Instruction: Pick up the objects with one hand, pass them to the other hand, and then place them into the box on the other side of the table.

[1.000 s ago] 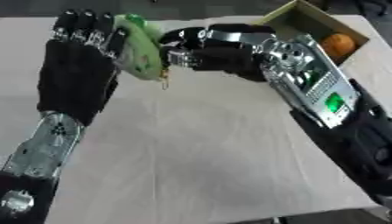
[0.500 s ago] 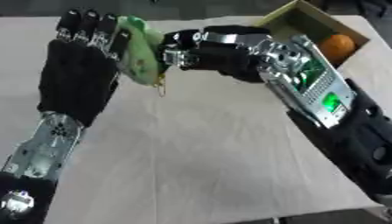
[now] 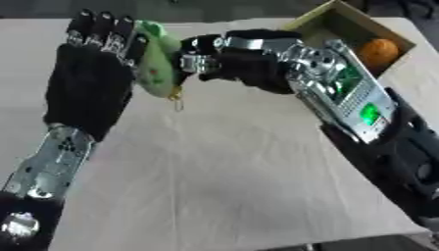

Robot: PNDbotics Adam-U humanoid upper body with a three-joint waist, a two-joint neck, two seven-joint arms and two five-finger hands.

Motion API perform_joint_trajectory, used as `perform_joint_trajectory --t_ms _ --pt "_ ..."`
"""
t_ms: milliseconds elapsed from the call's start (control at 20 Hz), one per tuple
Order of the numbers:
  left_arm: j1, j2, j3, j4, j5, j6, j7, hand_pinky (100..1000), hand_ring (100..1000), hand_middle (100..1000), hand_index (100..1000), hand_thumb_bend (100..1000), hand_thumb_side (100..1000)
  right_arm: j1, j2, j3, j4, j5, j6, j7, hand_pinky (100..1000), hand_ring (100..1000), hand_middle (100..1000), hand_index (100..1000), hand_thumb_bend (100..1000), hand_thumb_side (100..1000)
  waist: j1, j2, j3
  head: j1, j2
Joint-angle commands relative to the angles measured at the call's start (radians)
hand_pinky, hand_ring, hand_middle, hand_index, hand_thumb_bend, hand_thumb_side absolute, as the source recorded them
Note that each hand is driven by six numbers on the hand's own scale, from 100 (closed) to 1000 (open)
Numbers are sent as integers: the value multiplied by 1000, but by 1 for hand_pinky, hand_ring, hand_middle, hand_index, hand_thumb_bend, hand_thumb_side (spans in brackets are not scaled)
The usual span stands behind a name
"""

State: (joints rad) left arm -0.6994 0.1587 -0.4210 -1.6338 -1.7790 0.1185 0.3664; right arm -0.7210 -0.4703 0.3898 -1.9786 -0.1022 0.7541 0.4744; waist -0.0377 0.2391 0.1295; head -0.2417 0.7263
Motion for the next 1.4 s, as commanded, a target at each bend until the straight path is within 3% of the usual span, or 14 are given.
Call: perform_joint_trajectory --t_ms 50,350,500,1050,1400 --pt "-22 6 -8 -9 -6 -2 -5 488 515 456 504 532 100 -16 -3 -3 -21 -2 74 87 1000 978 819 1000 100 737 1 -19 -2 -2 -5" --pt "-24 5 -9 -12 -12 0 -16 488 512 454 500 540 100 -14 -5 -2 -21 26 56 87 1000 983 823 1000 100 553 1 -20 -4 -3 -4" --pt "-26 13 -11 -22 -23 -1 -29 491 515 458 502 547 100 -16 -8 -6 -21 33 53 90 1000 984 823 1000 100 538 0 -21 -7 -9 -3" --pt "-27 32 -12 -86 -13 -6 -68 488 513 456 501 539 100 -23 -31 -3 -21 14 38 79 1000 984 821 1000 100 644 4 -21 -7 -8 -11" --pt "-19 59 -13 -136 8 -7 -66 485 511 455 501 535 100 -19 -38 -10 -21 0 42 73 1000 985 822 1000 100 656 9 -22 -6 -8 -13"
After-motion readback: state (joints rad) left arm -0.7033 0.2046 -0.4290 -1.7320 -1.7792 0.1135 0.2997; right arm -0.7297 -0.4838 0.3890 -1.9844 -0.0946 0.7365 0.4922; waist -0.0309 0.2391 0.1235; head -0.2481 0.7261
